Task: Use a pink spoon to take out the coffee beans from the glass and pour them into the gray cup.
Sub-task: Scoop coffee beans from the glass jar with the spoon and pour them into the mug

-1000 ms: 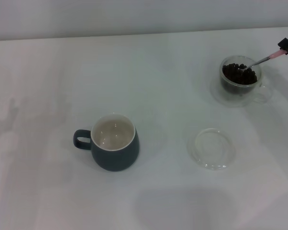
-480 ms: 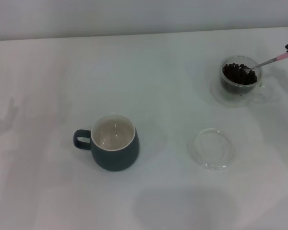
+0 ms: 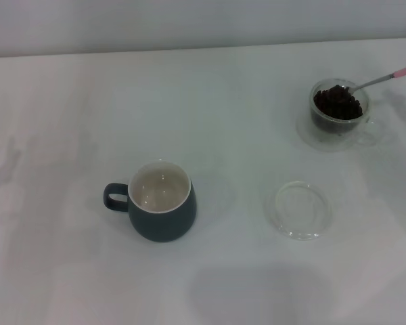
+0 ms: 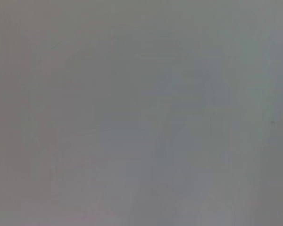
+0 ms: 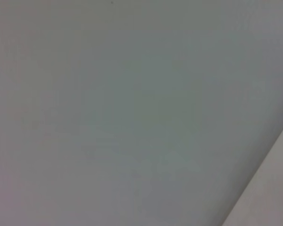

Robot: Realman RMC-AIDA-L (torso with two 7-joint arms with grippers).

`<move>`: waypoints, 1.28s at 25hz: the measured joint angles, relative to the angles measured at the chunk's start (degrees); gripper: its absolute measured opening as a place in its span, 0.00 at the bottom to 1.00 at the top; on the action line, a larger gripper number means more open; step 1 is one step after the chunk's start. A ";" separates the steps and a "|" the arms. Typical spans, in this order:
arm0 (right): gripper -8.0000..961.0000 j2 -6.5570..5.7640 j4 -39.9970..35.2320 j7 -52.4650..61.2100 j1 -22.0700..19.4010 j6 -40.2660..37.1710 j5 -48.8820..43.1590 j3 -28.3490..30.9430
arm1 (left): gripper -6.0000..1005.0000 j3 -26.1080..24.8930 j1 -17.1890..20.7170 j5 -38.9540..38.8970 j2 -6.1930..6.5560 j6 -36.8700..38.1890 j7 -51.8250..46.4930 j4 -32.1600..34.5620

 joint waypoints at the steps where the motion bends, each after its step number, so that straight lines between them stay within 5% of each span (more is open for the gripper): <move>1: 0.16 -0.17 0.01 0.59 0.11 -0.05 -0.08 -0.03 | 0.88 0.00 -0.02 0.00 0.00 0.00 0.00 0.01; 16: 0.16 -2.35 -0.08 11.10 1.25 -3.69 -6.83 -0.24 | 0.88 0.05 -0.14 -1.08 -0.08 -0.09 0.00 0.08; 32: 0.16 -0.43 -0.35 12.48 3.87 -5.23 -10.23 -4.37 | 0.88 0.04 -0.13 -1.37 -0.24 -0.08 0.00 -0.78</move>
